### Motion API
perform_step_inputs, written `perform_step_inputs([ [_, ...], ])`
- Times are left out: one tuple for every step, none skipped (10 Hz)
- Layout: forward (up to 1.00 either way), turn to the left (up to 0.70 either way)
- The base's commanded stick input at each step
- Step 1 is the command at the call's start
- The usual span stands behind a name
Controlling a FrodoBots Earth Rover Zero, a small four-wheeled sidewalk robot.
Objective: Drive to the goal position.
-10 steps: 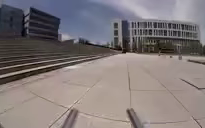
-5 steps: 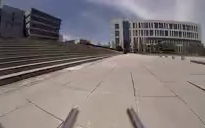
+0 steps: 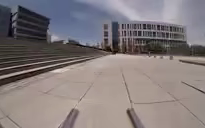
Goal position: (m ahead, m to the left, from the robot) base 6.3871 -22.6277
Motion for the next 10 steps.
perform_step_inputs([
  [0.50, 0.00],
  [0.50, 0.00],
  [0.50, 0.00],
  [0.50, 0.00],
  [0.50, 0.00],
  [0.50, 0.00],
  [0.50, 0.00],
  [0.50, 0.00],
  [0.50, 0.00],
  [0.50, 0.00],
])
